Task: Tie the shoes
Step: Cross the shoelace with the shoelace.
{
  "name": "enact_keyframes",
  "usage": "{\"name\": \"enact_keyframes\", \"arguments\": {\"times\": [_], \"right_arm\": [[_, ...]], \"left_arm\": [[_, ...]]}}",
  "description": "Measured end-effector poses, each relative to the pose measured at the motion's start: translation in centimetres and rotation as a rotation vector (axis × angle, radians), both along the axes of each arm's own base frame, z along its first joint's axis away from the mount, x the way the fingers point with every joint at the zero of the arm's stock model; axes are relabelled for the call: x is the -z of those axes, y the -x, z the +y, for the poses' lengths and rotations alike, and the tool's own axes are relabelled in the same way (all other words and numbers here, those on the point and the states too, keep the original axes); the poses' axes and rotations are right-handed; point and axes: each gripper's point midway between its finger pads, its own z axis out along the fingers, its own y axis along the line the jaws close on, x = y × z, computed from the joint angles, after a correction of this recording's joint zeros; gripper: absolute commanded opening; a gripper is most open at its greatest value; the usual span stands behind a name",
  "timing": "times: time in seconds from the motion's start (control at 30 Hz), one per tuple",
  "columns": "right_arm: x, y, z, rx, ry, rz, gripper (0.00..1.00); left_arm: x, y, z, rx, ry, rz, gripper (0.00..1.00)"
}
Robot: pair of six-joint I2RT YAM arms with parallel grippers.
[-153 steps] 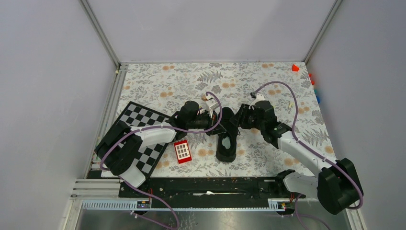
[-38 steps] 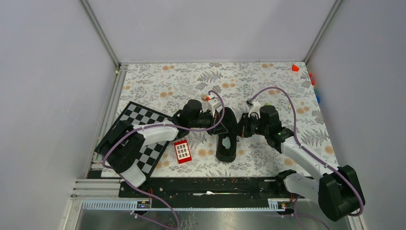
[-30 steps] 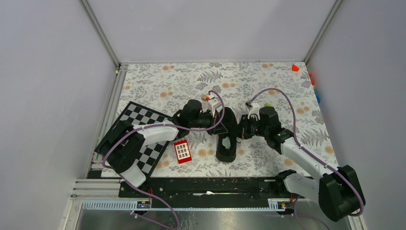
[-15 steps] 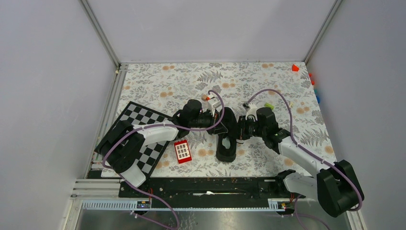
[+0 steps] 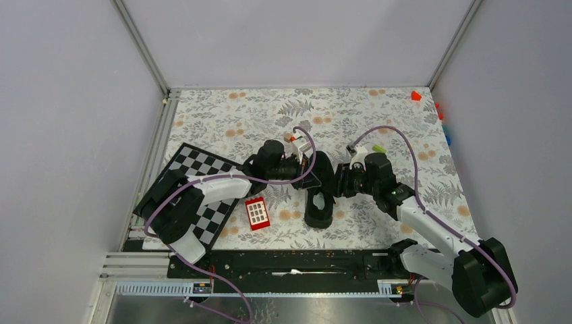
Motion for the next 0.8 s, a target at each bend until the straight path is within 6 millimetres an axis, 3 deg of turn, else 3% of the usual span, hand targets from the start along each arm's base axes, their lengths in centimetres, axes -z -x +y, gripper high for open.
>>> {"name": "enact_keyframes", "arguments": {"times": [0.4, 0.6, 0.8], "right_arm": [[-0.3, -0.5, -0.8, 0.038, 0.029, -0.032, 0.72], [-1.4, -1.3, -1.8, 0.086, 0.026, -0.067, 0.72], [-1.6, -3.1, -4.0, 0.19, 0.013, -0.057, 0.63]], "left_arm": [[0.0, 0.0, 0.0, 0.001, -0.001, 0.0, 0.0], [0.0, 0.0, 0.0, 0.001, -0.001, 0.0, 0.0], [0.0, 0.0, 0.0, 0.001, -0.001, 0.0, 0.0]]}}
